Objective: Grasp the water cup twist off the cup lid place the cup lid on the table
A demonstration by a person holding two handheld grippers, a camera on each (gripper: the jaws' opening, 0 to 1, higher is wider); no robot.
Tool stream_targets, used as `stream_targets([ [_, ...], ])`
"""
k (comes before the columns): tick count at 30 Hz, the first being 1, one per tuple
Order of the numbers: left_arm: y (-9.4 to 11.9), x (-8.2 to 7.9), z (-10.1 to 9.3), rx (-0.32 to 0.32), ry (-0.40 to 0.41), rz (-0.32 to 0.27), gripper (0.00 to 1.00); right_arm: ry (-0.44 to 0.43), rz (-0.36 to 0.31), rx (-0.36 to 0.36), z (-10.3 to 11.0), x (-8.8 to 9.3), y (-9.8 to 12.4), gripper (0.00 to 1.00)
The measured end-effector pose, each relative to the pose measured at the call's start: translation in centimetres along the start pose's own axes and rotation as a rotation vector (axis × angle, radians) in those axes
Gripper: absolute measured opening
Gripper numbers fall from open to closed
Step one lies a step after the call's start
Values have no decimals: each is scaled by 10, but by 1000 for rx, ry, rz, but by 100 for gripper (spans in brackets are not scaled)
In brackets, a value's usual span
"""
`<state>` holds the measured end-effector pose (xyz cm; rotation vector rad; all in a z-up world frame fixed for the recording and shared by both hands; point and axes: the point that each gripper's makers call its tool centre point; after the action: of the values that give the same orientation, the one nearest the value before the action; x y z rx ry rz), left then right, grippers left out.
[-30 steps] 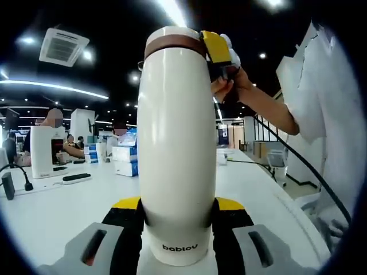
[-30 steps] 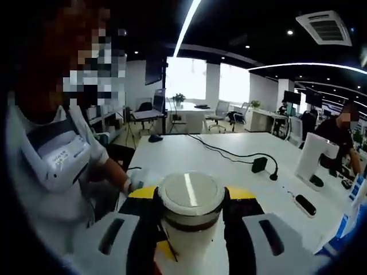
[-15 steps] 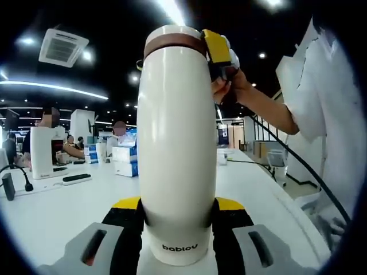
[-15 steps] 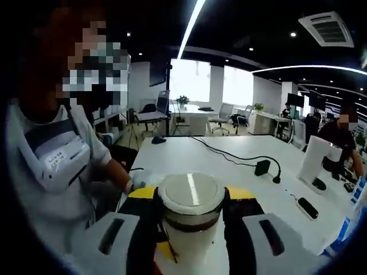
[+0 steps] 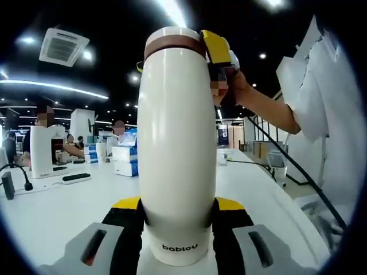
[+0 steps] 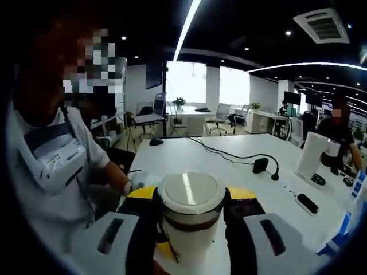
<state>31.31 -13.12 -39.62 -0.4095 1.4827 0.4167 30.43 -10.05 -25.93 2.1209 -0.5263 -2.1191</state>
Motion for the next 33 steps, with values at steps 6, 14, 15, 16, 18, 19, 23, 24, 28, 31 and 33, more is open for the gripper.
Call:
stream_targets([
  [6, 0, 0, 0, 0, 0, -1, 48, 13, 3, 214, 0, -9, 20, 69],
  [14, 0, -1, -1, -2, 1, 0, 48, -31, -115, 512, 30, -11, 39, 79],
  [15, 0, -1, -1, -2, 1, -1, 48, -40, -137, 560, 32, -10, 39, 80],
  [16, 0, -1, -1, -1, 1, -1, 48, -49, -159, 607, 33, -9, 40, 80],
  [18, 1, -1, -2, -2, 2, 0, 48, -54, -204, 704, 36, -6, 37, 81],
  [19, 1, -1, -1, -3, 1, 1, 48, -67, -208, 756, 35, -2, 39, 82],
  [23, 1, -1, -2, -2, 3, 0, 48, -112, -280, 871, 35, 5, 45, 82],
  [24, 2, -1, -2, -1, 3, 0, 48, -110, -271, 874, 35, 6, 45, 81],
  [28, 2, -1, -3, -1, 5, 1, 48, -96, -242, 892, 35, 8, 45, 81],
  [31, 2, -1, -3, 1, 5, 0, 48, -89, -244, 894, 34, 6, 44, 81],
  [33, 2, -1, -3, 1, 6, 0, 48, -86, -248, 891, 34, 4, 43, 81],
])
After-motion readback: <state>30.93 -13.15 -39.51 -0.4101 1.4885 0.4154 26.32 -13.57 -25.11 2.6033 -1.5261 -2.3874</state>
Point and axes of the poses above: the point that each gripper's makers call its tool centre point, and the gripper's own axes: y roughly backward along the fingers, z roughly to its left, x roughly out of its underside, and after that the axes turned 4 degrees about -x, right-handed
